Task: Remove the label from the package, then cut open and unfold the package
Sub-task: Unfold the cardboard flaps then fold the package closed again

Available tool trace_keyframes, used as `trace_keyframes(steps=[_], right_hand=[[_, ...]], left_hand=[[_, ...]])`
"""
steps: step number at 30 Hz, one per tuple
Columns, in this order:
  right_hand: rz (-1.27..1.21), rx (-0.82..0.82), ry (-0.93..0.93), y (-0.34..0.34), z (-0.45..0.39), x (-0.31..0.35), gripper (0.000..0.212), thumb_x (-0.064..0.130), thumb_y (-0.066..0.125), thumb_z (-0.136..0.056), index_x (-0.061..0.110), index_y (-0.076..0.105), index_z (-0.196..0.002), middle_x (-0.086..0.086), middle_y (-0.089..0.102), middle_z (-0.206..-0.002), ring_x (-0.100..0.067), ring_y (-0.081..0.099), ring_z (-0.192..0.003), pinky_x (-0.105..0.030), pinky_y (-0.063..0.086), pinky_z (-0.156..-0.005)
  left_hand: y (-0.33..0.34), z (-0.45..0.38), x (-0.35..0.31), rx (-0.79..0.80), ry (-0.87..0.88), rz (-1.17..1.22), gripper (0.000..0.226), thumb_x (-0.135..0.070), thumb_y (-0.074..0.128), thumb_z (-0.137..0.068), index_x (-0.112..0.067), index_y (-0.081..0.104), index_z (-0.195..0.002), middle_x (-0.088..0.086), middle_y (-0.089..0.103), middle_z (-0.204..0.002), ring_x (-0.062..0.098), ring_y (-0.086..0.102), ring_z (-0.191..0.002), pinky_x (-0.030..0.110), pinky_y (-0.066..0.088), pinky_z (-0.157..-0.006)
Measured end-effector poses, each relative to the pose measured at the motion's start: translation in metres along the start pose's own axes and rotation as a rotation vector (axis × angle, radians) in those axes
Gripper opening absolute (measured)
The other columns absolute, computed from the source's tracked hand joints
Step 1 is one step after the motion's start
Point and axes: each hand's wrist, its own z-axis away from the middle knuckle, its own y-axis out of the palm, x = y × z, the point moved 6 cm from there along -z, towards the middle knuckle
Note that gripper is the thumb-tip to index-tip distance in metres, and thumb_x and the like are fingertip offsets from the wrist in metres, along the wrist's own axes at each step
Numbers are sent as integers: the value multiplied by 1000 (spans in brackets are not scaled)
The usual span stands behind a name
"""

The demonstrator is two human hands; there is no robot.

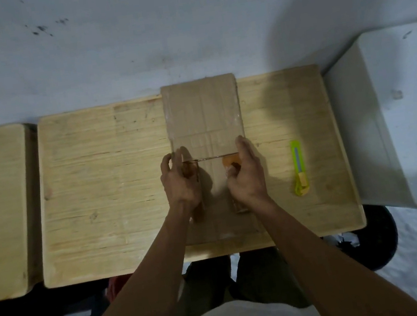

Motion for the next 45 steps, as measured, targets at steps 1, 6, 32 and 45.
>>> trace_keyframes(steps=[1, 6, 32, 45], right_hand=[[-25, 15, 43, 0, -5, 1, 75, 10, 52, -94, 28, 14, -155, 6, 12, -164, -19, 20, -146, -19, 14, -111], [-175, 120, 190, 2, -21, 5, 86, 12, 53, -91, 38, 2, -154, 11, 8, -163, -24, 17, -144, -29, 19, -111], [-924, 30, 414, -26, -16, 4, 60, 65, 30, -95, 31, 41, -144, 3, 42, -146, -22, 43, -128, -55, 37, -99], [-363, 495, 145, -31, -6, -12, 85, 77, 44, -82, 29, 33, -151, 8, 23, -161, -12, 19, -148, -45, 14, -122]], left_hand=[[-1, -5, -1, 39, -24, -11, 73, -13, 62, -84, -15, 33, -151, 8, 40, -152, 26, 46, -134, 29, 41, -109], [-3, -14, -4, 189, -264, 223, 99, -5, 59, -82, -39, 4, -157, 4, 52, -142, 24, 59, -117, 38, 54, -96], [-24, -13, -14, 146, -491, 854, 74, -81, 25, -88, -28, 63, -126, -5, 60, -120, 21, 48, -119, 52, 33, -107], [-27, 3, -24, 435, -164, 294, 53, -59, 56, -92, -11, 73, -105, 10, 76, -103, 27, 71, -99, 47, 55, -93]])
